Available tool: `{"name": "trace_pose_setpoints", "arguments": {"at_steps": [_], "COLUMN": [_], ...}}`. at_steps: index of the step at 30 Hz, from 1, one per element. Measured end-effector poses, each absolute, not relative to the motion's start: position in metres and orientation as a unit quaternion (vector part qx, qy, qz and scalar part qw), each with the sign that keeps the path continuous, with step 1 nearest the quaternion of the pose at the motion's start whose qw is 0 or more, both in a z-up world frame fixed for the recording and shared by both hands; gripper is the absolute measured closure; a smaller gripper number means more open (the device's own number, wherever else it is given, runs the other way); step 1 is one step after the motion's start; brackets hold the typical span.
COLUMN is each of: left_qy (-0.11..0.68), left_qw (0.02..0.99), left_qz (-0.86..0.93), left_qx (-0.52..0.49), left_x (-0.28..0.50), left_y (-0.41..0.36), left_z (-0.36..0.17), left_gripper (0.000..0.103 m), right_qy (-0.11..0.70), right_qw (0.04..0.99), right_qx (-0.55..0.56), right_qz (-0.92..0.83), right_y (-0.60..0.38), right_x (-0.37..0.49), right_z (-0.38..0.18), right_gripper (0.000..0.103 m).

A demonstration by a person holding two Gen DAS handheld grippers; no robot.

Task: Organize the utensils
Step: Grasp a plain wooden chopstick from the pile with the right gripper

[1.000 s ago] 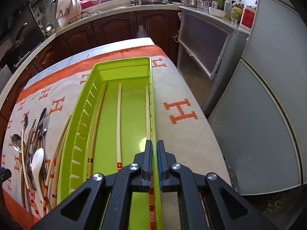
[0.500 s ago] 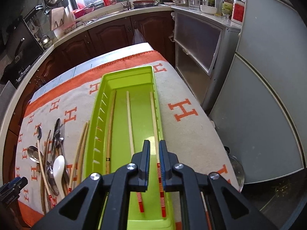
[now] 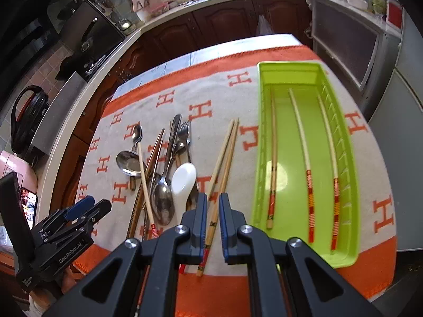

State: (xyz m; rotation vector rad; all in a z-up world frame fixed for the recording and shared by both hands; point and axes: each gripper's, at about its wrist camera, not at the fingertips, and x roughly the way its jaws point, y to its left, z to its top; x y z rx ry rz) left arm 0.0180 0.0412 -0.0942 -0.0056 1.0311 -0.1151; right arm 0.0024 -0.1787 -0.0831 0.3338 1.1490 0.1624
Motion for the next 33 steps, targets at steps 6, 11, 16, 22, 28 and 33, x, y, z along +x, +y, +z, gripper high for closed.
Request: {"name": "trace_pose_setpoints", "arguments": {"at_steps": [6, 11, 16, 22, 28, 33], "left_qy": [0.488, 0.491, 0.492, 0.496, 0.502, 0.504], "left_qw": [0.870, 0.868, 0.867, 0.864, 0.860, 0.859], "left_qz": [-0.067, -0.067, -0.068, -0.071, -0.074, -0.075], "left_qx": [-0.008, -0.023, -0.035, -0.045, -0.050, -0.050], "left_x": [0.009, 0.008, 0.008, 0.010, 0.012, 0.014], "left_y": [0.047, 0.059, 0.069, 0.075, 0.077, 0.076], "left_z": [-0.097, -0.103, -0.107, -0.112, -0.118, -0.119], "left_gripper": [0.059, 0.059, 0.059, 0.059, 0.059, 0.059], "right_qy": [0.570, 0.586, 0.602, 0.615, 0.616, 0.625], "right_qw": [0.806, 0.797, 0.787, 0.778, 0.782, 0.779], "right_qx": [0.152, 0.142, 0.134, 0.126, 0.090, 0.052], "right_qz": [0.050, 0.024, 0.007, -0.012, -0.025, -0.029], "right_y": [-0.163, -0.154, -0.147, -0.145, -0.134, -0.119], "right_x": [0.003, 0.005, 0.009, 0.016, 0.024, 0.029], "right_z": [-0.102, -0.113, -0.125, -0.136, -0.138, -0.144], "right_gripper": [0.094, 0.094, 0.094, 0.094, 0.094, 0.094]}}
